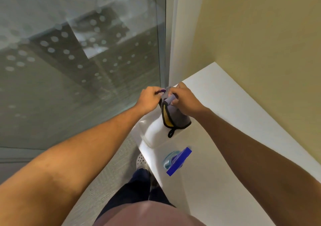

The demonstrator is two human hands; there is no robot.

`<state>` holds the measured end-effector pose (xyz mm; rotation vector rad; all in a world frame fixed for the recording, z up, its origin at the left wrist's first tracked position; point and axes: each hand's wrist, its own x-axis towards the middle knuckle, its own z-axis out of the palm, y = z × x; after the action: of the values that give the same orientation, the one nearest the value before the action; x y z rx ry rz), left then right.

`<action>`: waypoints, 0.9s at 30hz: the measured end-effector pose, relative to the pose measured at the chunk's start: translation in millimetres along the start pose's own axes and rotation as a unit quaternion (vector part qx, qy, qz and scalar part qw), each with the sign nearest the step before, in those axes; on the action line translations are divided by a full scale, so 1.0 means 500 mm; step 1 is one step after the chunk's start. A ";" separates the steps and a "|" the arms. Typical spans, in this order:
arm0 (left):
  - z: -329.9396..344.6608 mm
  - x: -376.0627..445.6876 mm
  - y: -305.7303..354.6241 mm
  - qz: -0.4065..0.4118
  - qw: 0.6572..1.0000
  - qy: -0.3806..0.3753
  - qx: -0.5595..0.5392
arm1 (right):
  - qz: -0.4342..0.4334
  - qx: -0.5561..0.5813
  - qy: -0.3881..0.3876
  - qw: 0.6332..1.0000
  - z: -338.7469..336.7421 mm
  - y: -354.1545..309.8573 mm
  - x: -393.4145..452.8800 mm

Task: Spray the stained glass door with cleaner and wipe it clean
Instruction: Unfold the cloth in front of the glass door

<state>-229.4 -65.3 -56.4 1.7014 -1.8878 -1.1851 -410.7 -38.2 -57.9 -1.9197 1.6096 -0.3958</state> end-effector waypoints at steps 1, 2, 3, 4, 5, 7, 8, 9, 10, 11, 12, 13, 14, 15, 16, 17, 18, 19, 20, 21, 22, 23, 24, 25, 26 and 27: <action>-0.007 -0.010 0.008 0.009 1.000 0.005 -0.008 | -0.004 0.025 0.012 1.000 -0.016 -0.001 -0.011; -0.015 -0.023 0.018 0.017 1.000 0.005 -0.024 | -0.007 0.050 0.022 0.999 -0.034 -0.002 -0.024; -0.025 -0.038 0.028 0.023 0.998 0.002 -0.051 | -0.012 0.075 0.029 0.997 -0.055 -0.005 -0.038; -0.036 -0.054 0.039 0.031 0.995 -0.002 -0.090 | -0.020 0.102 0.034 0.994 -0.078 -0.011 -0.052; -0.047 -0.071 0.049 0.039 0.990 -0.004 -0.134 | -0.028 0.135 0.034 0.990 -0.100 -0.019 -0.066; -0.076 -0.110 0.069 0.054 0.975 -0.003 -0.217 | -0.039 0.228 0.024 0.973 -0.153 -0.051 -0.094; -0.090 -0.131 0.077 0.061 0.965 -0.001 -0.254 | -0.040 0.286 0.013 0.957 -0.178 -0.072 -0.108; -0.106 -0.151 0.082 0.073 0.958 0.001 -0.277 | -0.042 0.346 -0.001 0.937 -0.201 -0.093 -0.118; -0.122 -0.170 0.084 0.087 0.955 0.005 -0.283 | -0.046 0.404 -0.017 0.914 -0.219 -0.114 -0.127; -0.139 -0.188 0.083 0.102 0.956 0.010 -0.275 | -0.055 0.450 -0.032 0.891 -0.233 -0.136 -0.133; -0.156 -0.207 0.080 0.116 0.957 0.015 -0.265 | -0.065 0.485 -0.046 0.871 -0.244 -0.156 -0.137; -0.172 -0.224 0.074 0.125 0.957 0.021 -0.261 | -0.073 0.510 -0.060 0.855 -0.250 -0.177 -0.139; -0.190 -0.239 0.066 0.127 0.955 0.029 -0.266 | -0.080 0.528 -0.074 0.842 -0.254 -0.197 -0.139; -0.204 -0.252 0.060 0.124 0.951 0.034 -0.279 | -0.083 0.541 -0.090 0.832 -0.256 -0.212 -0.137; -0.220 -0.267 0.051 0.116 0.946 0.044 -0.298 | -0.084 0.550 -0.108 0.824 -0.256 -0.233 -0.133; -0.236 -0.281 0.042 0.106 0.939 0.055 -0.322 | -0.085 0.559 -0.127 0.815 -0.253 -0.255 -0.129; -0.252 -0.295 0.032 0.094 0.932 0.070 -0.343 | -0.083 0.570 -0.144 0.805 -0.248 -0.278 -0.125; -0.269 -0.311 0.021 0.085 0.926 0.091 -0.357 | -0.082 0.579 -0.159 0.795 -0.242 -0.305 -0.119; -0.284 -0.327 0.014 0.074 0.923 0.125 -0.356 | -0.082 0.584 -0.167 0.790 -0.236 -0.328 -0.114; -0.302 -0.348 0.006 0.060 0.920 0.187 -0.338 | -0.085 0.577 -0.175 0.793 -0.226 -0.355 -0.107; -0.321 -0.373 0.000 0.046 0.912 0.272 -0.305 | -0.089 0.566 -0.181 0.800 -0.215 -0.385 -0.102; -0.339 -0.402 -0.003 0.034 0.892 0.358 -0.272 | -0.097 0.550 -0.187 0.808 -0.201 -0.417 -0.099; -0.355 -0.437 -0.001 0.036 0.869 0.417 -0.262 | -0.107 0.534 -0.196 0.816 -0.187 -0.451 -0.095; -0.362 -0.471 0.010 0.053 0.857 0.435 -0.270 | -0.116 0.522 -0.201 0.821 -0.172 -0.481 -0.095; -0.368 -0.508 0.018 0.076 0.857 0.427 -0.278 | -0.121 0.512 -0.207 0.825 -0.153 -0.518 -0.096; -0.372 -0.544 0.029 0.097 0.865 0.405 -0.280 | -0.126 0.508 -0.209 0.826 -0.130 -0.556 -0.100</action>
<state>-42.8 122.3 140.5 1.3196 -1.0271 -0.6604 -240.8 18.0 170.0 -1.2212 0.6002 -0.7013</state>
